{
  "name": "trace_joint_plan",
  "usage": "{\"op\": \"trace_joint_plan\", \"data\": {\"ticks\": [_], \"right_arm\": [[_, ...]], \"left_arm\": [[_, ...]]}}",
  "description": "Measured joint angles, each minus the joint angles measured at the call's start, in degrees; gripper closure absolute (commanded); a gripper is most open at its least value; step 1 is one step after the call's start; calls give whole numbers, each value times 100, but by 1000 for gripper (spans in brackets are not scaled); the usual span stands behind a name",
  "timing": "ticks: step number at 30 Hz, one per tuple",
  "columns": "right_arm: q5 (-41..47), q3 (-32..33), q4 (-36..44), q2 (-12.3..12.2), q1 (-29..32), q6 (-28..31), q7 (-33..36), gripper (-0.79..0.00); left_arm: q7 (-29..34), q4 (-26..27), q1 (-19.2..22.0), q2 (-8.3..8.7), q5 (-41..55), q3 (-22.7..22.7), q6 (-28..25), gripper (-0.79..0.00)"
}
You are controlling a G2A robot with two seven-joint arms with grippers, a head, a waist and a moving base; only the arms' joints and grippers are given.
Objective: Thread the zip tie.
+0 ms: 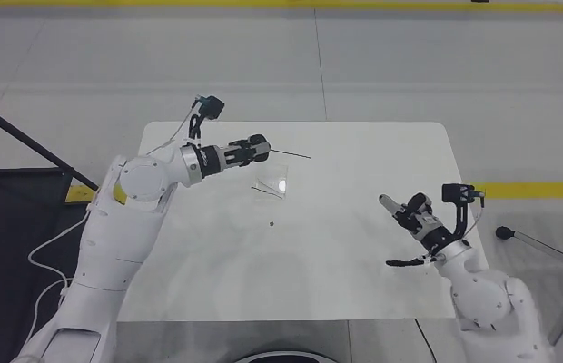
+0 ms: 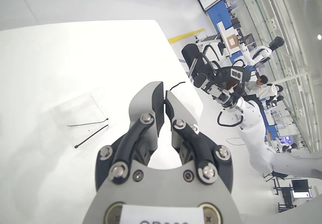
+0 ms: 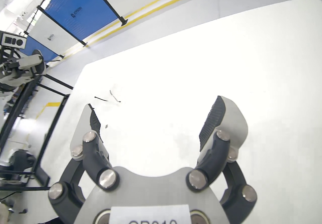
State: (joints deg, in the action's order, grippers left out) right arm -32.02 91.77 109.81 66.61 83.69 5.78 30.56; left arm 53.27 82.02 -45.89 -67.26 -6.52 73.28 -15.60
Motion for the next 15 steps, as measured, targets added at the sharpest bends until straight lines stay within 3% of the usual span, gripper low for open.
{"op": "trace_joint_plan", "data": {"ticks": [15], "right_arm": [[322,-31,-52,12,-15,64,72,-785]], "left_arm": [[-79,79,-60,0,23,-39,-36,0]]}}
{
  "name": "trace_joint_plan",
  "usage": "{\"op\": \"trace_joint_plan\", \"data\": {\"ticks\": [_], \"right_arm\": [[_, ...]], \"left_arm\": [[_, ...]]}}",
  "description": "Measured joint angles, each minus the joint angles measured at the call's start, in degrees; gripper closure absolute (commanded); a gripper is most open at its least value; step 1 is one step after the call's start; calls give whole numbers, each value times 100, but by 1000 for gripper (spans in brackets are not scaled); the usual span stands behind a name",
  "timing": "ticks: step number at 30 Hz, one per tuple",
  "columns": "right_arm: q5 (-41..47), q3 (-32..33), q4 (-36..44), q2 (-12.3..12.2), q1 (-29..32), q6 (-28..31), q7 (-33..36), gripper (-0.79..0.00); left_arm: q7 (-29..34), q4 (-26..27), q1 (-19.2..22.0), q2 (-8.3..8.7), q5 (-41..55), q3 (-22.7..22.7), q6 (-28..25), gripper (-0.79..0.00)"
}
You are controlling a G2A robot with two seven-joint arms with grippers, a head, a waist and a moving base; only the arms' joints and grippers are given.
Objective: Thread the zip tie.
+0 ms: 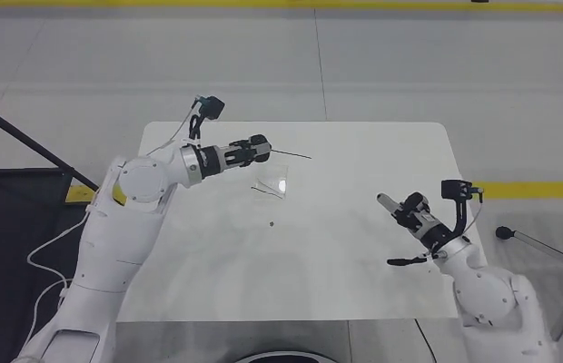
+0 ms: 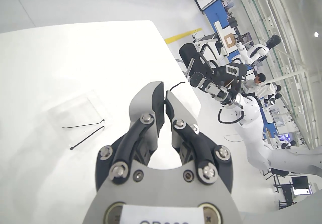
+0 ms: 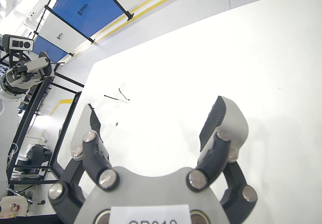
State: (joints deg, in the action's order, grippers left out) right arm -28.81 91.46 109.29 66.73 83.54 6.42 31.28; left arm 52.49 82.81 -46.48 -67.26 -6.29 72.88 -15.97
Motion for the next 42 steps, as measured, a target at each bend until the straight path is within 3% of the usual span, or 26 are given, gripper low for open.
{"op": "trace_joint_plan", "data": {"ticks": [8,13,21,28,29,33,42], "right_arm": [[2716,8,-508,27,-360,249,839,-785],[3878,-94,-890,21,-693,187,1465,-785],[3642,-559,-1079,47,-932,308,1216,-785],[3606,-801,-1158,64,-1031,429,1022,-653],[3611,-821,-1168,63,-1049,440,1019,-594],[3621,-883,-1205,61,-1109,444,1013,-573],[3601,-1002,-1194,48,-1183,485,1053,-385]], "left_arm": [[-23,-47,241,-48,-27,-400,-295,0],[-11,-149,384,-97,16,-700,-368,0],[-41,-314,608,-179,192,-1077,-471,0],[79,-511,786,-235,336,-1329,-552,0],[98,-545,808,-243,360,-1367,-564,0],[184,-651,891,-272,441,-1490,-612,0],[259,-855,1039,-322,569,-1669,-676,0]]}}
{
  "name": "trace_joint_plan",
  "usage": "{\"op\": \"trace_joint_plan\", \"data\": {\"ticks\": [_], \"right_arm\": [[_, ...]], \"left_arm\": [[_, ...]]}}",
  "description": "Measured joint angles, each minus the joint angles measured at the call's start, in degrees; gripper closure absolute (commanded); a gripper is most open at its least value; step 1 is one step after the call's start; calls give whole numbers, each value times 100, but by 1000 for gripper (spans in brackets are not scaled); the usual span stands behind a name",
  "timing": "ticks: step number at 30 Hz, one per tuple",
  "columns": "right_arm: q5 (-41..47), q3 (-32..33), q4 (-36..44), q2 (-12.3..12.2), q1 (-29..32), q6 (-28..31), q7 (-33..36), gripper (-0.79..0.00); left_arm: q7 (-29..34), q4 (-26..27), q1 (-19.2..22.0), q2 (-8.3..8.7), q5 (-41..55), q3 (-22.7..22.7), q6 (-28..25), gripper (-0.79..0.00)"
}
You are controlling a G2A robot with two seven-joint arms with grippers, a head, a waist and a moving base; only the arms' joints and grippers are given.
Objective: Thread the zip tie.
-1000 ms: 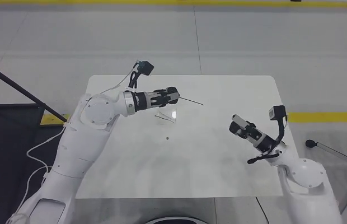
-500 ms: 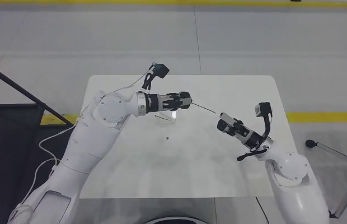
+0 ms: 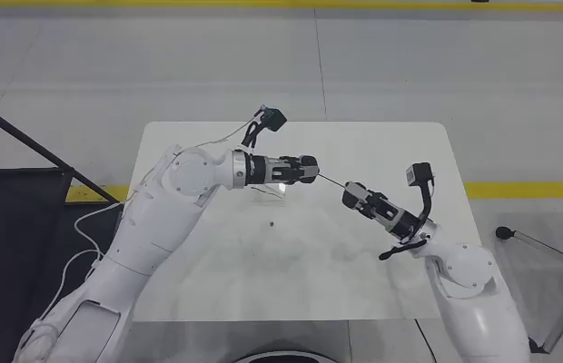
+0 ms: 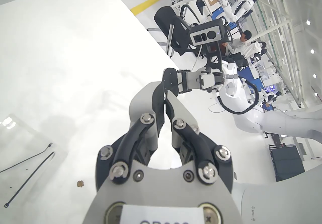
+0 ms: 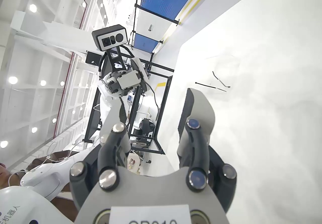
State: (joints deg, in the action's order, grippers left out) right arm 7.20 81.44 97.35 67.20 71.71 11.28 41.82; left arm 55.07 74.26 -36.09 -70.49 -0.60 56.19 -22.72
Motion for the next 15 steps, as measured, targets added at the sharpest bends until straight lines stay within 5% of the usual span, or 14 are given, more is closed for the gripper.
{"op": "trace_joint_plan", "data": {"ticks": [15], "right_arm": [[65,-129,-165,-24,-155,-38,86,-206]], "left_arm": [[49,-205,140,-47,111,-145,-37,0]]}}
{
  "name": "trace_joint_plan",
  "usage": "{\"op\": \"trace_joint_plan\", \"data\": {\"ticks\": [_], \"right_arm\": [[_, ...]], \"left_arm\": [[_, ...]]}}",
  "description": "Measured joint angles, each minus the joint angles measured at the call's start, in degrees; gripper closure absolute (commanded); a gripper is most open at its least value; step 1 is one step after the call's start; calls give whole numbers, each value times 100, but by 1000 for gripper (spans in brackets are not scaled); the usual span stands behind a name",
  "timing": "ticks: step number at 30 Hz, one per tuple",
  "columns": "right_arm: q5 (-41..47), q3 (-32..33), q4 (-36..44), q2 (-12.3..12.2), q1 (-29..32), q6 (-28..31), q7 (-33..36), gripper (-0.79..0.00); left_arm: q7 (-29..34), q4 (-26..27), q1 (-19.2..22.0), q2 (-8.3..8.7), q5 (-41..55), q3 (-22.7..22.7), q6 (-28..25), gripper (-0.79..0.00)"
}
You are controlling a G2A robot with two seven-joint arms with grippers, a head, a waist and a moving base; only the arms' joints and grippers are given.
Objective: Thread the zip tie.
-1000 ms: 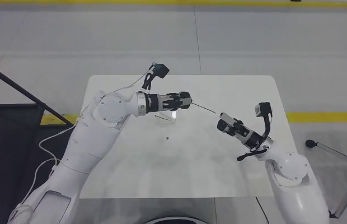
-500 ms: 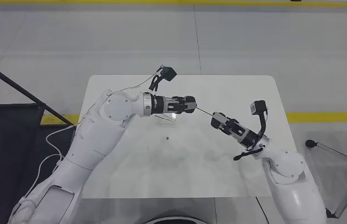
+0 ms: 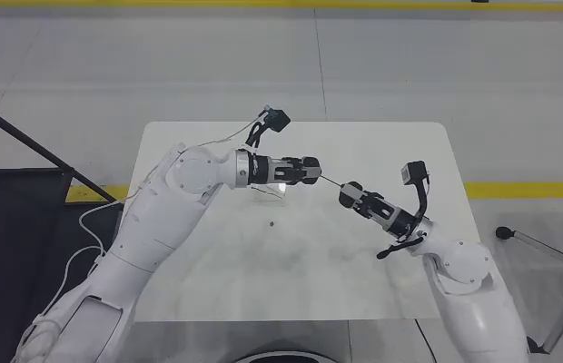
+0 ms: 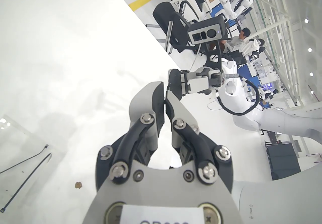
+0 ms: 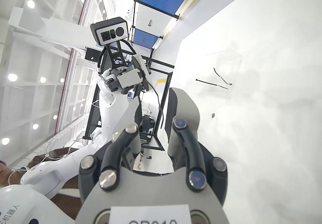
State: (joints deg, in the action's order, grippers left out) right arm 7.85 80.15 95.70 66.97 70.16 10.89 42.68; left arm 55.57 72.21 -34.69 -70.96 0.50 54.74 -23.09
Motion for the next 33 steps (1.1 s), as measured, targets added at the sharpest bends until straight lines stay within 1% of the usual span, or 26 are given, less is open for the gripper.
{"op": "trace_joint_plan", "data": {"ticks": [2,5,12,15,16,17,18,22,25,33], "right_arm": [[27,-13,-29,-3,-22,-4,10,-148],[64,-30,-77,-7,-56,-10,24,-123],[90,-56,-122,-18,-91,-5,14,0],[90,-59,-127,-25,-97,7,18,0],[87,-60,-128,-27,-97,10,15,0],[82,-60,-129,-30,-97,12,11,0],[77,-59,-128,-32,-95,14,7,0],[-12,-34,-64,-44,-44,31,-100,0],[-56,4,51,-48,52,17,-302,0],[90,147,528,-15,458,-186,-1366,0]], "left_arm": [[0,-11,7,-2,3,-6,-6,0],[-9,-20,14,-4,0,-13,-17,0],[3,-40,30,-10,6,-36,-23,0],[3,-50,36,-13,8,-44,-30,0],[1,-52,37,-13,9,-46,-30,-117],[-8,-54,37,-14,13,-47,-30,-385],[-20,-55,36,-16,25,-47,-25,-785],[-108,-41,18,-23,138,-20,-17,-785],[-314,-10,-21,-17,128,53,-102,-785],[-1368,334,-412,12,129,386,-375,-785]]}}
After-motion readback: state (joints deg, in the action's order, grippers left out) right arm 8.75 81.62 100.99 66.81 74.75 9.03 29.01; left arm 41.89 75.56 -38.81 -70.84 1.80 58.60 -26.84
